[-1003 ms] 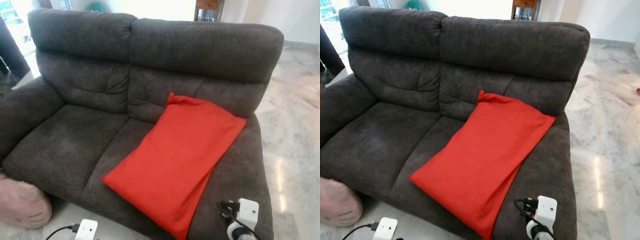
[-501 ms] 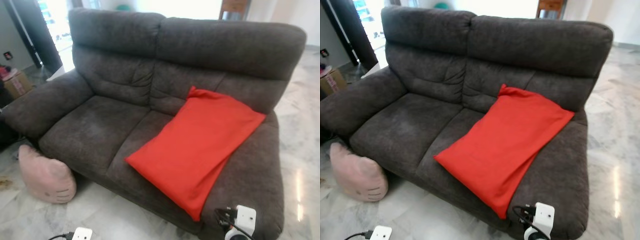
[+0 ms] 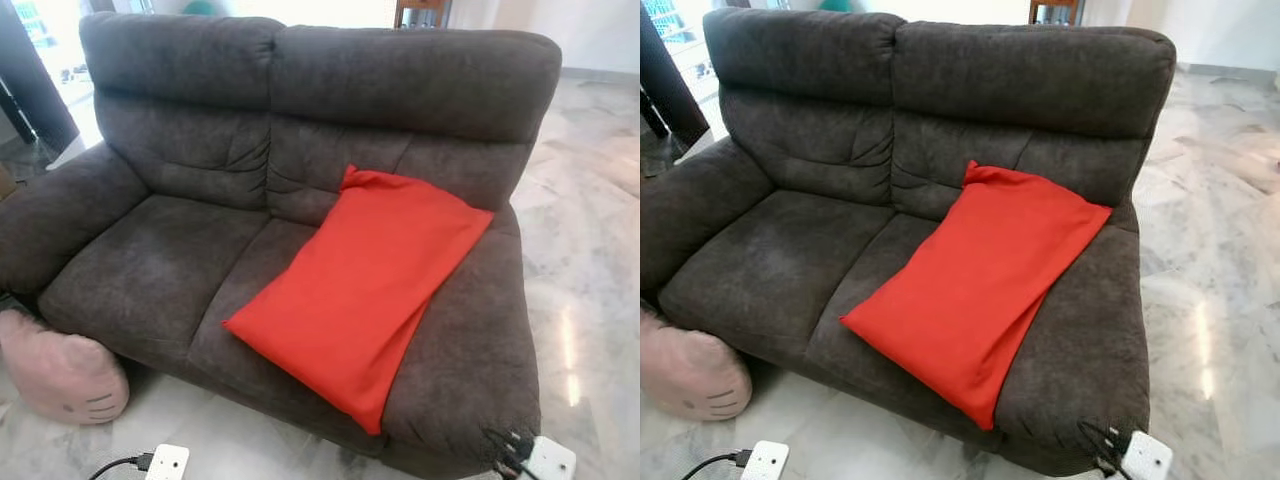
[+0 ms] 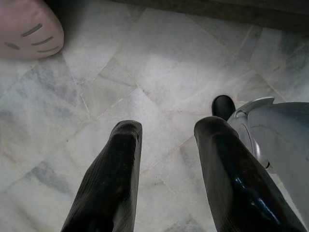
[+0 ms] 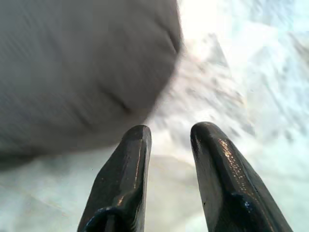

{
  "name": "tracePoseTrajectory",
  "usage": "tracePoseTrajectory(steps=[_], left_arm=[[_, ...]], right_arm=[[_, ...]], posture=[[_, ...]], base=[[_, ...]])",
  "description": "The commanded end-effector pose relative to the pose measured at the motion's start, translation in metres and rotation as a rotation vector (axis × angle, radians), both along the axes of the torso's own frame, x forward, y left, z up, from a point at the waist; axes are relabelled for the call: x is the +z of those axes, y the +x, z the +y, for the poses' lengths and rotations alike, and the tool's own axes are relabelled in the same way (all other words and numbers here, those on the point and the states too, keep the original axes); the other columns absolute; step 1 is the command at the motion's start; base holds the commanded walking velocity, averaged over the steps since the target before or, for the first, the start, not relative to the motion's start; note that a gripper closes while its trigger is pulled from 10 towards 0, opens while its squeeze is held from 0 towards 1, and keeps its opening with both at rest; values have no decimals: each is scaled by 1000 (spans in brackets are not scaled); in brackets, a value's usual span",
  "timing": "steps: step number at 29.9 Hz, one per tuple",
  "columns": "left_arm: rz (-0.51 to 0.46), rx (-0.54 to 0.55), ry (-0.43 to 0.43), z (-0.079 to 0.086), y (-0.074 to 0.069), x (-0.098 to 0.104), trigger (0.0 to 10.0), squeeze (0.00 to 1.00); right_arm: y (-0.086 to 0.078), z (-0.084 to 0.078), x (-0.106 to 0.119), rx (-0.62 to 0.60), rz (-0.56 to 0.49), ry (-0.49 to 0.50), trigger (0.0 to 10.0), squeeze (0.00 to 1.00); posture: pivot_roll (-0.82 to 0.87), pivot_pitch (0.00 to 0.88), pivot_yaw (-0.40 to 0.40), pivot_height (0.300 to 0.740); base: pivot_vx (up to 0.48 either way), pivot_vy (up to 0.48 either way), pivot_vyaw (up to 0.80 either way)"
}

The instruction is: Move the pillow to the sofa from floor

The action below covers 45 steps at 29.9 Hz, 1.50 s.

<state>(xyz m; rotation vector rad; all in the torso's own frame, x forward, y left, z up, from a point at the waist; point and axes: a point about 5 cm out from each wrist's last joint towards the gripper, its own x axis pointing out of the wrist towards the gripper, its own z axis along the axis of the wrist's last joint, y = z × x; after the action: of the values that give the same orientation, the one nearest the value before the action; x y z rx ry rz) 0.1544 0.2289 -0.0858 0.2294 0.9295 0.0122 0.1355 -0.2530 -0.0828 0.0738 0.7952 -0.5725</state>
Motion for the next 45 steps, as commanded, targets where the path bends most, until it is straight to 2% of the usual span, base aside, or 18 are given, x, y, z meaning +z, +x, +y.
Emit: tracePoseTrajectory(steps=[1,3,6,7,8,10,12,16,27,38,45], left_arm=[[17,-7,11,3,-3,-1,10000,0],[13,-12,9,2,-2,0,10000,0],[9,-15,6,2,-1,0,10000,0],[9,-16,6,2,-1,0,10000,0],[9,-16,6,2,-1,0,10000,0],[12,-17,2,2,-1,0,10000,0],[13,-17,1,2,-2,0,10000,0],[10,-6,-8,1,-2,-1,10000,0],[19,-4,-14,-1,-4,-2,10000,0],[19,-6,-20,-3,-3,-2,10000,0],[15,-7,-25,-4,-3,-2,10000,0]], right_arm=[[-13,6,-9,65,153,-39,10000,0],[-21,9,-13,139,250,-75,10000,0],[-27,16,-18,238,320,-77,10000,0],[-27,22,-20,248,311,-32,10000,0],[-27,22,-20,248,311,-32,10000,0],[-22,52,-24,376,240,156,10000,0],[-21,56,-24,409,239,165,10000,0],[-19,51,-23,325,221,155,10000,0],[-8,51,-19,304,172,167,10000,0],[-3,54,-18,309,158,190,10000,0],[5,53,-16,317,153,184,10000,0]], posture=[[49,0,34,740],[51,0,35,740],[51,0,35,740],[49,0,35,740],[49,0,35,740],[46,0,36,740],[47,0,33,740],[52,0,31,740],[42,0,33,740],[41,0,32,740],[40,0,30,740]], base=[[0,0,0],[0,0,0],[0,0,0],[0,0,0],[0,0,0],[0,0,0],[0,0,0],[0,0,0],[0,119,0],[0,365,0],[0,365,0]])
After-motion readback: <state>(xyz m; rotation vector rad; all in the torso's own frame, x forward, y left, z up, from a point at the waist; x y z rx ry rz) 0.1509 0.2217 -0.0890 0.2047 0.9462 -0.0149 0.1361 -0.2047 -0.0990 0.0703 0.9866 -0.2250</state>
